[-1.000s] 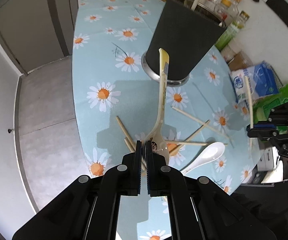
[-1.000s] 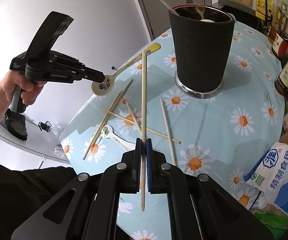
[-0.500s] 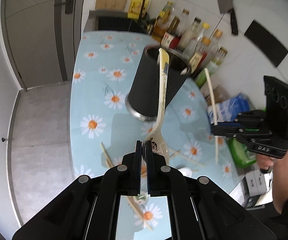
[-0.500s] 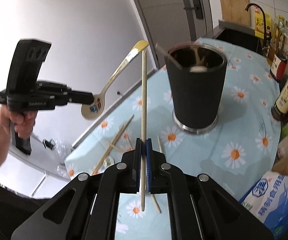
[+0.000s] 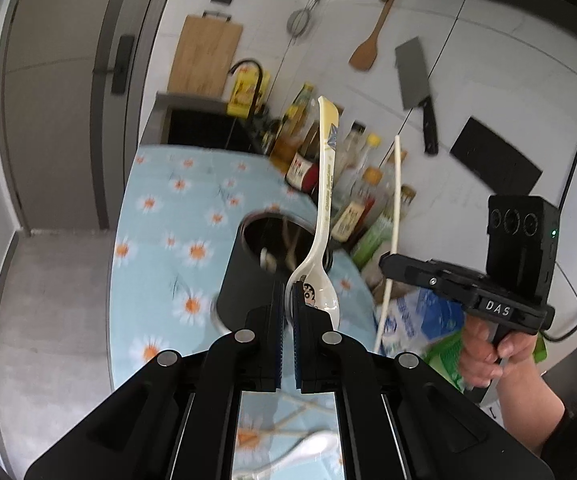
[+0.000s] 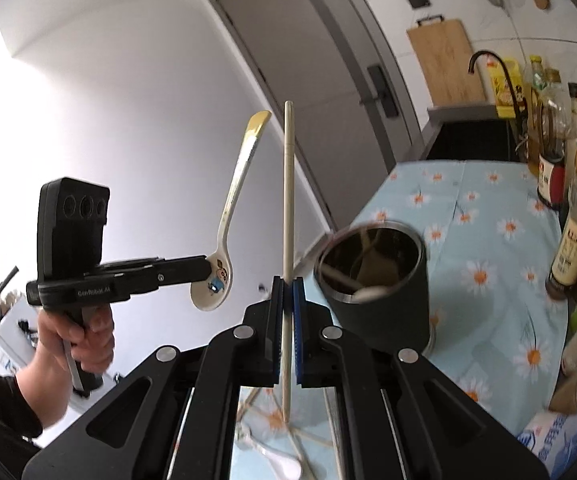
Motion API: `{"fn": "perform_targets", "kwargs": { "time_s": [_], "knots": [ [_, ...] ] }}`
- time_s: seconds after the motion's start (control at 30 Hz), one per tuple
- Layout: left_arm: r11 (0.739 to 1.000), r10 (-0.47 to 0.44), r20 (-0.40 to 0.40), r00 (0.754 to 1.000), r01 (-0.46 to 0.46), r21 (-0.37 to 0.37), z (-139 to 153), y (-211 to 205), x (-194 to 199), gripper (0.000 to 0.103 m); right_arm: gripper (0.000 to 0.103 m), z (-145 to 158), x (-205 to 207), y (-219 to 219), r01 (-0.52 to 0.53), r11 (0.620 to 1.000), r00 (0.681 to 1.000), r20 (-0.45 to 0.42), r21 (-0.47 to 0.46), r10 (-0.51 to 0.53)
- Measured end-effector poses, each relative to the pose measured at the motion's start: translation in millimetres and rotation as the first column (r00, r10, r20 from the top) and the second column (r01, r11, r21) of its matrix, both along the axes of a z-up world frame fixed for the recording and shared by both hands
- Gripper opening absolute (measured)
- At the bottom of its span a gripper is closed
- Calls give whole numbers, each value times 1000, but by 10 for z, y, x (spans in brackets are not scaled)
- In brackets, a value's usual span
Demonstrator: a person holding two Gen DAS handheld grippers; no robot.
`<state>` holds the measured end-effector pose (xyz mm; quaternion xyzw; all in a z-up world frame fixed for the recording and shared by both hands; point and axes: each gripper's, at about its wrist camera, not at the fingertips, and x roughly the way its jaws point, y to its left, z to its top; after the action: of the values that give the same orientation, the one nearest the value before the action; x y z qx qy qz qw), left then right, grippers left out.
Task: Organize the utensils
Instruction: 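Lift the cartoon spoon with the left gripper and carry it to the black holder, then lower the cartoon spoon into the black holder and open the left gripper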
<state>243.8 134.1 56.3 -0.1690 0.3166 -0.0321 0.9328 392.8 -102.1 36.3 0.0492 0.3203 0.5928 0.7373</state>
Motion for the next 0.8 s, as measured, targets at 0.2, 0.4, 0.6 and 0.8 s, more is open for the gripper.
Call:
{"fn": "perform_targets", "kwargs": {
  "time_s": [0.2, 0.4, 0.6, 0.8],
  "knots": [
    [999, -16, 70, 997, 13, 42, 151, 18, 288, 3, 6, 153, 343, 11, 90, 991, 996, -25, 95, -88],
    [998, 17, 117, 993, -23, 54, 84, -12, 552, 3, 6, 289, 605, 59, 199, 968, 979, 5, 154, -202],
    [991, 104, 194, 975, -119, 67, 11, -80, 650, 3, 6, 254, 725, 125, 244, 951, 967, 27, 190, -253],
    [984, 158, 248, 956, -173, 42, -185, -219, 675, 3, 6, 134, 732, 237, 264, 947, 959, 49, 183, -278]
  ]
}}
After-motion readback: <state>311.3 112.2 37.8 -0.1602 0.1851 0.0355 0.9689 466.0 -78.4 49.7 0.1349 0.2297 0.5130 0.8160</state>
